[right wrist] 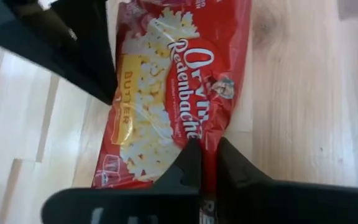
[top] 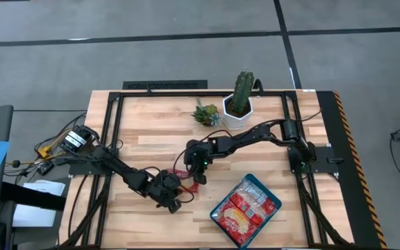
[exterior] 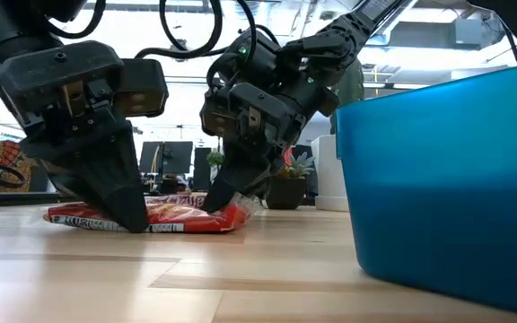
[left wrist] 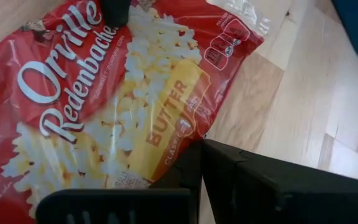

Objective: Sort popcorn bags into baskets
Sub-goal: Put the popcorn bag into the bin

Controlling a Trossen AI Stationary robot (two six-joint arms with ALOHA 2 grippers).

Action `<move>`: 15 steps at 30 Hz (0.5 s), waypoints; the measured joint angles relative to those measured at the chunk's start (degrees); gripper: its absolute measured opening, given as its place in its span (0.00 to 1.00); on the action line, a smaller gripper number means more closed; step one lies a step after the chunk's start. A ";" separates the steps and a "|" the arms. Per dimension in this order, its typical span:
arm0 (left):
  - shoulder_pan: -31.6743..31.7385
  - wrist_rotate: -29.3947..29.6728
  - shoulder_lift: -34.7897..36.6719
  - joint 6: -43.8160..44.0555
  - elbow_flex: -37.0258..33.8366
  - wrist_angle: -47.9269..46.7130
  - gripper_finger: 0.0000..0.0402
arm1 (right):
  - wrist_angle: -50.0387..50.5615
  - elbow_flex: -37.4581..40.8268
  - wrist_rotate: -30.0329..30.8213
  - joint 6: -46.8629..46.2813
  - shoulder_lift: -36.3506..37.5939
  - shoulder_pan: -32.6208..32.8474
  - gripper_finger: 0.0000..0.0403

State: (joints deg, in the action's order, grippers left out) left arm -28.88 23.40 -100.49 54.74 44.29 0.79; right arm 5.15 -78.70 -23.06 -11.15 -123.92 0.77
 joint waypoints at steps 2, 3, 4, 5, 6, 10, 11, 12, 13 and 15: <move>0.00 -0.14 0.01 0.76 0.00 0.09 0.00 | 0.32 0.02 0.15 -2.35 0.30 -0.08 0.06; 0.01 -0.43 0.11 1.22 0.01 0.18 0.00 | 0.59 0.07 0.62 -3.46 0.57 -0.08 0.06; 0.02 -0.79 0.23 1.56 0.13 0.16 0.00 | 0.94 0.12 1.40 -4.44 0.99 -0.06 0.06; 0.05 -1.08 0.42 1.78 0.36 0.18 0.00 | 1.65 0.21 2.09 -5.18 1.76 -0.15 0.06; 0.02 -1.18 0.69 1.92 0.79 0.16 0.00 | 2.46 0.26 2.55 -5.37 2.75 -0.38 0.04; -0.73 -1.14 1.90 1.09 2.81 -0.93 0.00 | 5.86 0.22 3.22 -5.93 7.43 -2.13 0.04; -0.83 -1.16 2.48 0.61 3.37 -0.84 0.00 | 6.99 0.22 3.48 -6.68 8.67 -2.74 0.04; -0.93 -1.12 3.14 0.30 3.93 -1.33 0.00 | 8.23 0.17 4.12 -7.22 9.84 -3.24 0.04; -1.01 -1.04 3.53 -0.11 4.56 -2.06 0.00 | 10.77 0.16 5.48 -7.48 11.28 -3.70 0.04; -1.17 -0.36 4.06 -0.54 5.76 -3.96 0.00 | 16.12 0.24 8.75 -7.23 14.55 -4.32 0.04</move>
State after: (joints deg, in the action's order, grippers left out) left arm -30.05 23.05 -96.43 54.20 50.06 -3.16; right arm 21.26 -78.46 -14.32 -18.38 -109.37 -3.55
